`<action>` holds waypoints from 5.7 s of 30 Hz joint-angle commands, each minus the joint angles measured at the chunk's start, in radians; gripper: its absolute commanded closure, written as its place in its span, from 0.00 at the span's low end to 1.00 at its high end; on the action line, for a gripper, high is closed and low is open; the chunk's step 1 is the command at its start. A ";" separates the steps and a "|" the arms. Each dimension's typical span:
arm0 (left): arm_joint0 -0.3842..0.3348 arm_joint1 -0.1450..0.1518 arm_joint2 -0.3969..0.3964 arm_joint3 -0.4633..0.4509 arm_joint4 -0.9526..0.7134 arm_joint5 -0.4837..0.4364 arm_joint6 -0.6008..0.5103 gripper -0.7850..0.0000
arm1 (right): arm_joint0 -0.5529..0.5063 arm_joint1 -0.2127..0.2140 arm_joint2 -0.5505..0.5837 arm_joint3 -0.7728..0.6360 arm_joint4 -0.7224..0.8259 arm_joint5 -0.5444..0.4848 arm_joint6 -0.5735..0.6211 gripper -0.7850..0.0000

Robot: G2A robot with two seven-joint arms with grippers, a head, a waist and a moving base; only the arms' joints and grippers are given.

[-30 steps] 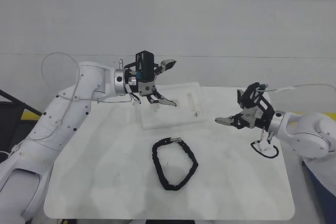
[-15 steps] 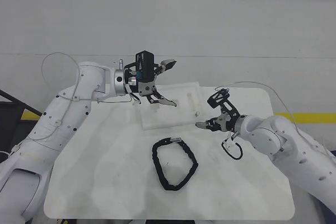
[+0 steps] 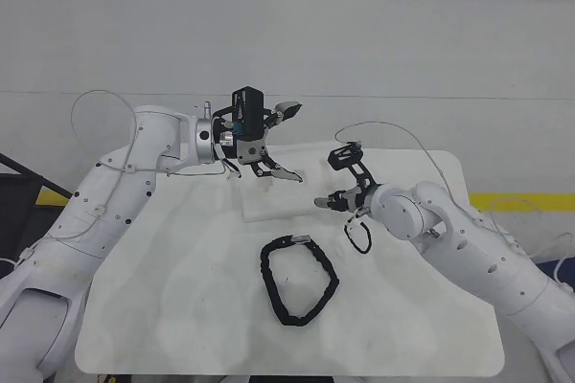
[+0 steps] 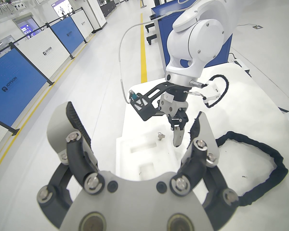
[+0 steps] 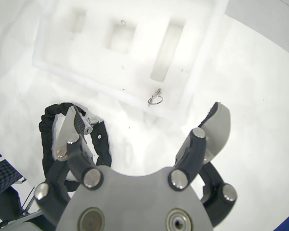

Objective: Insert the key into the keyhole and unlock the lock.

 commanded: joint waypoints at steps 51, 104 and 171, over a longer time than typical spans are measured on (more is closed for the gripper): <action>0.000 0.000 0.000 0.000 0.000 0.000 0.000 0.00 | 0.047 -0.130 0.018 0.128 0.038 0.136 0.141 0.65; 0.000 0.000 0.000 0.000 0.000 0.000 0.000 0.00 | -0.090 -0.106 0.400 0.087 0.073 -0.016 0.343 1.00; 0.234 0.000 0.068 -0.063 0.040 0.026 -0.041 0.00 | -0.433 0.039 0.981 -0.212 0.413 -0.266 0.509 1.00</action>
